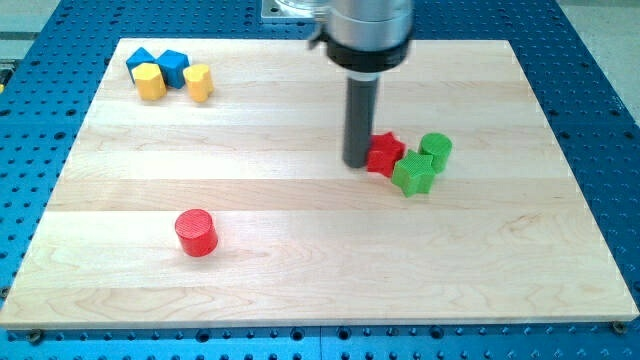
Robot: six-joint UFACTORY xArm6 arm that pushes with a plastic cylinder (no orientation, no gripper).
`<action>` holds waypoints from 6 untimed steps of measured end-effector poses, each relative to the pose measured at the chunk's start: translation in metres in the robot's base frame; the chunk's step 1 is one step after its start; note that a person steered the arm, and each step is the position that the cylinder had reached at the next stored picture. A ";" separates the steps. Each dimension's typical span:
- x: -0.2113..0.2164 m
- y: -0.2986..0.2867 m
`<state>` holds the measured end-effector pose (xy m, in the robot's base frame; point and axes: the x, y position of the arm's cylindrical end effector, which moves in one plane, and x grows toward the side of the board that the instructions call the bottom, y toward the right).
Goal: Add the red blocks into the green blocks
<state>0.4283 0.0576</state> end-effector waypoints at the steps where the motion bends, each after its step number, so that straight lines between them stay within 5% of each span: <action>1: 0.000 -0.072; 2: 0.013 -0.206; 3: 0.075 -0.264; 4: 0.138 -0.262; 6: 0.142 -0.148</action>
<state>0.5704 -0.0907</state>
